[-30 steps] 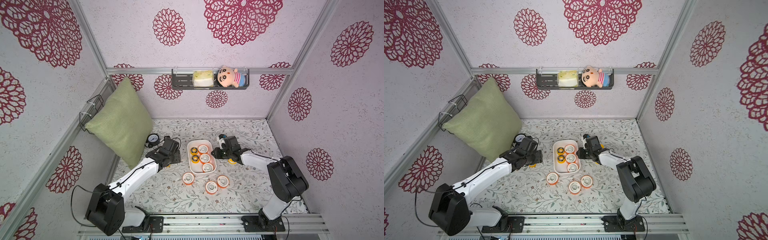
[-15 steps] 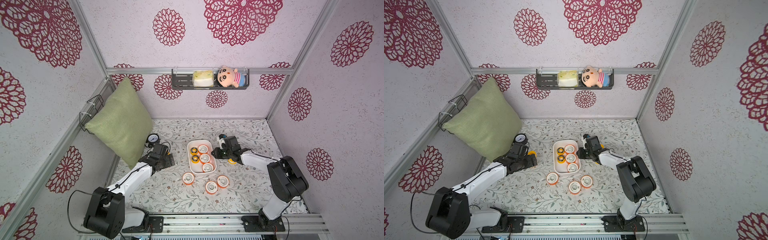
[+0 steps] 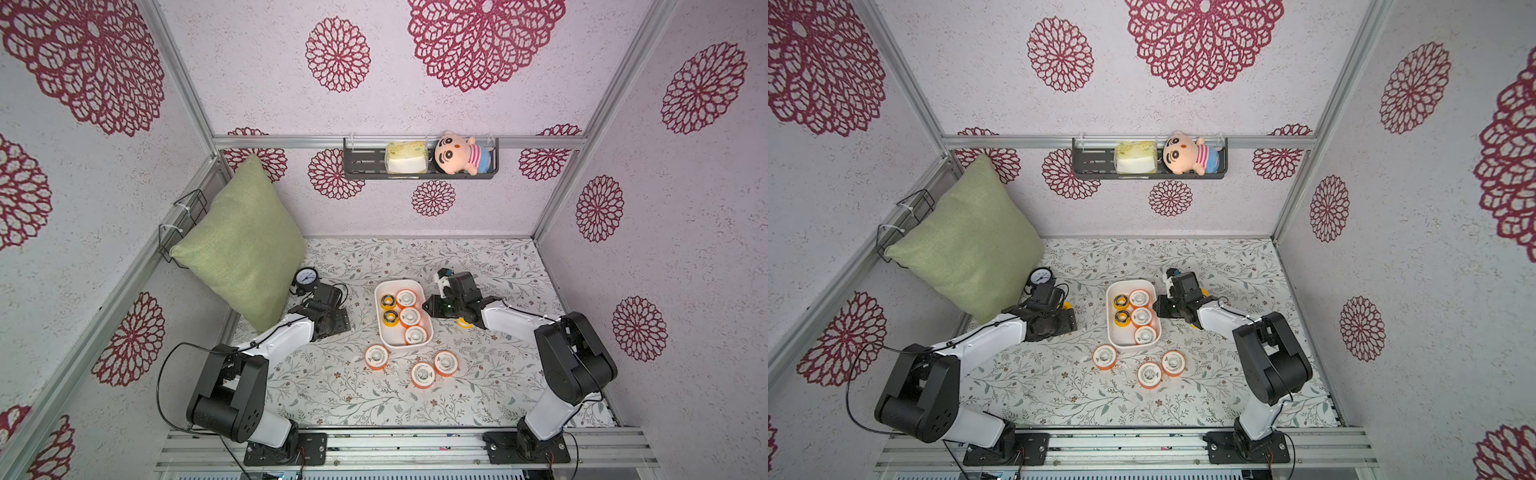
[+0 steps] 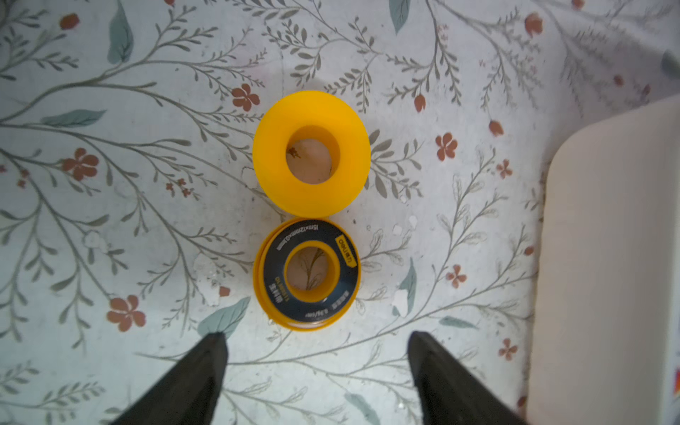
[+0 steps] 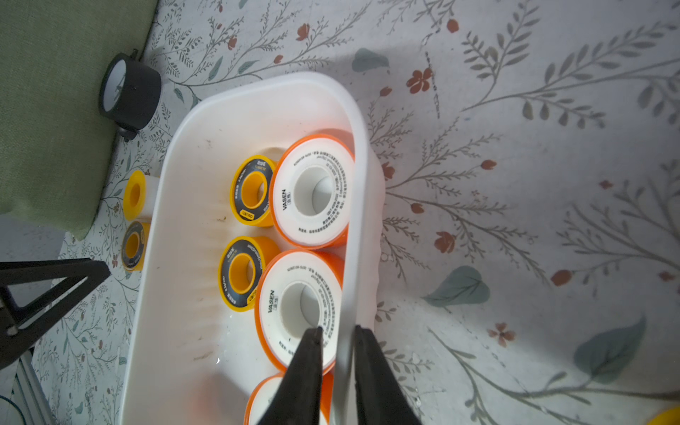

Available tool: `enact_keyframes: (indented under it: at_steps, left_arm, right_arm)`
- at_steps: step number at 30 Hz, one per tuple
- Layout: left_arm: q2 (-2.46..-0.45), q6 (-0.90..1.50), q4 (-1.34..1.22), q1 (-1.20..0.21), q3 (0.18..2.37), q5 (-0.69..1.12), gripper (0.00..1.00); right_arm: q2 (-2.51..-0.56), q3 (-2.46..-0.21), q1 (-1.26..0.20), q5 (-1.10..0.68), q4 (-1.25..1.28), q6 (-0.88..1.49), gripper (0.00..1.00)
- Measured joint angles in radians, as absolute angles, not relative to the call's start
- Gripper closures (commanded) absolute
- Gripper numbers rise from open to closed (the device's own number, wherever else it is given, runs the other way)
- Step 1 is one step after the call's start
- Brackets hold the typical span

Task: Put the sealing tape into the storage box
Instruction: Pick up the sealing tape at the center of the board.

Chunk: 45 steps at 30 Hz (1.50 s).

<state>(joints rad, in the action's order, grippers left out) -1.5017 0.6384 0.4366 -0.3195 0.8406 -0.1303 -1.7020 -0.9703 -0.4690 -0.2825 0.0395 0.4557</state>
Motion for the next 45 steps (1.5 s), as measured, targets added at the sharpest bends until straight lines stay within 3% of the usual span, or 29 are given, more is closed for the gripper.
enact_keyframes:
  at_steps: [10,27,41,45]
  left_arm:
    - [-1.555,0.613,0.422,-0.318,0.883,-0.141,0.54]
    - [-1.663,0.607,0.419,-0.315,0.917,-0.144,0.54]
    - [-1.556,0.595,0.435,-0.315,0.916,-0.164,0.29]
    - [-1.575,0.593,0.459,-0.315,0.929,-0.201,0.15]
  right_arm:
    - [-1.702,-0.97,-0.469,-0.283,0.04,0.456,0.78]
    - [-1.707,-0.97,-0.469,-0.284,0.04,0.456,0.78]
    - [-1.707,-0.97,-0.469,-0.284,0.04,0.456,0.78]
    - [-1.707,-0.97,-0.469,-0.284,0.04,0.456,0.78]
